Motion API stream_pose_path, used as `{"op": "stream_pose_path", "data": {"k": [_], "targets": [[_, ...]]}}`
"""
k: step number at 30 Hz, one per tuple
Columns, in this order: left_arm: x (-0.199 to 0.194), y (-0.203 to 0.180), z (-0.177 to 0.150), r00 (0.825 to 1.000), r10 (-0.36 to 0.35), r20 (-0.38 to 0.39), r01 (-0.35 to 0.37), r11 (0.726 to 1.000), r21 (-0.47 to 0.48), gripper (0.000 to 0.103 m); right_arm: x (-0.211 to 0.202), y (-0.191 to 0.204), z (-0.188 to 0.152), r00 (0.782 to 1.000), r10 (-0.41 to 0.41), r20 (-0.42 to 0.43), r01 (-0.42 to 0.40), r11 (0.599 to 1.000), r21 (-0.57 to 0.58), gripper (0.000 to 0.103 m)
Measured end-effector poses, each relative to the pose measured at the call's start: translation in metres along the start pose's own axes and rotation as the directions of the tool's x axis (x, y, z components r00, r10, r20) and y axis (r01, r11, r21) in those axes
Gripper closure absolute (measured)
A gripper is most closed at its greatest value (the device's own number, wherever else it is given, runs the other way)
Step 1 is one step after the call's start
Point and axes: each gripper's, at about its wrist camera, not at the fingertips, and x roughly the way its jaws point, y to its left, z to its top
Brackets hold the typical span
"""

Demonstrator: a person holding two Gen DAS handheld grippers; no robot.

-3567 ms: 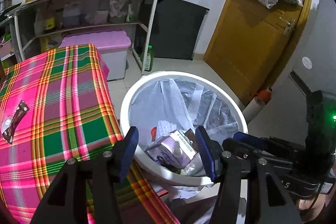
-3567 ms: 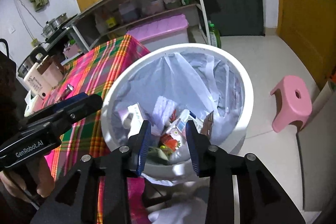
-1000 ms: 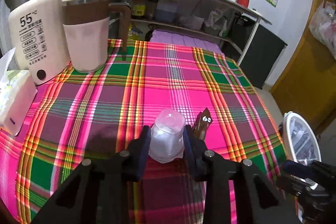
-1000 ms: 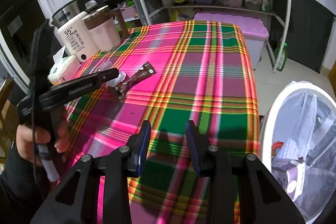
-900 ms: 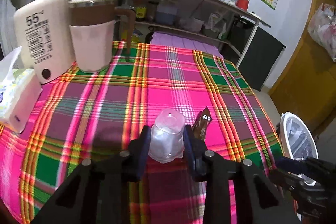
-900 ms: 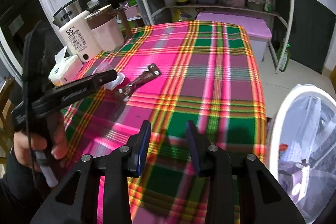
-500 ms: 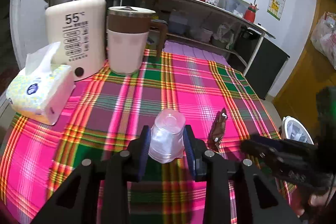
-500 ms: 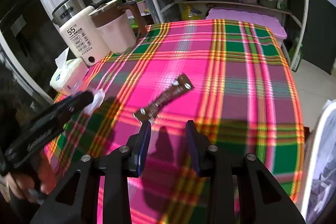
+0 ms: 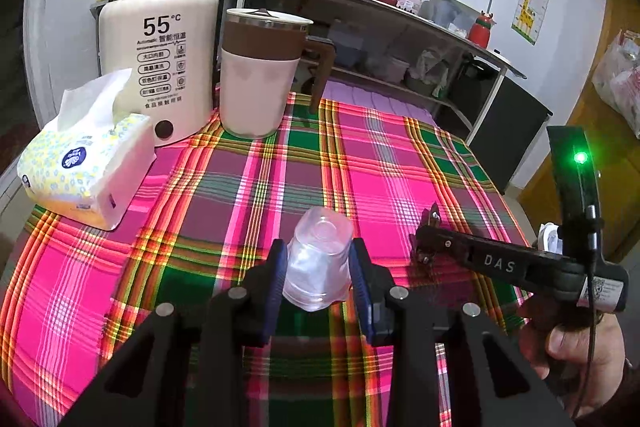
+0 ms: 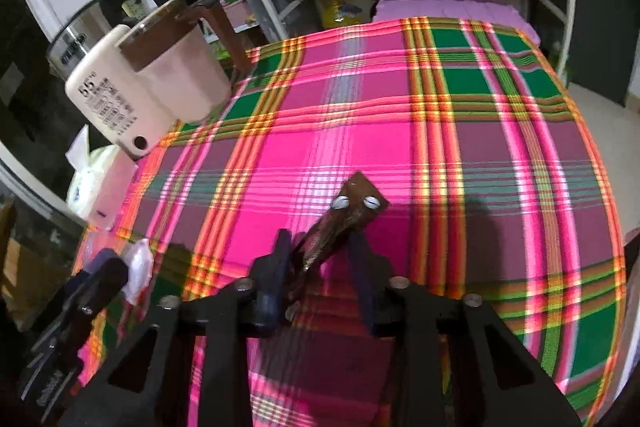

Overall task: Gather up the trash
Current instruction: 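Grasp the clear plastic cup with the left tool while the right tool grasps the brown wrapper, then carry the cup and brown wrapper over the trash bin with both tools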

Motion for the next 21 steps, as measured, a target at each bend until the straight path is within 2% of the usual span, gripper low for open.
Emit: {"op": "stream_pose_path", "data": {"k": [6, 21], "targets": [[0.0, -0.006, -0.001, 1.0, -0.001, -0.005, 0.001, 1.0, 0.008, 0.07, -0.012, 0.003, -0.009, 1.0, -0.011, 0.004, 0.011, 0.998, -0.059, 0.09], [-0.019, -0.047, -0.027, 0.999, -0.023, -0.031, 0.024, 0.999, 0.026, 0.07, -0.08, -0.015, -0.056, 0.998, 0.018, 0.067, -0.011, 0.995, -0.101, 0.092]]}}
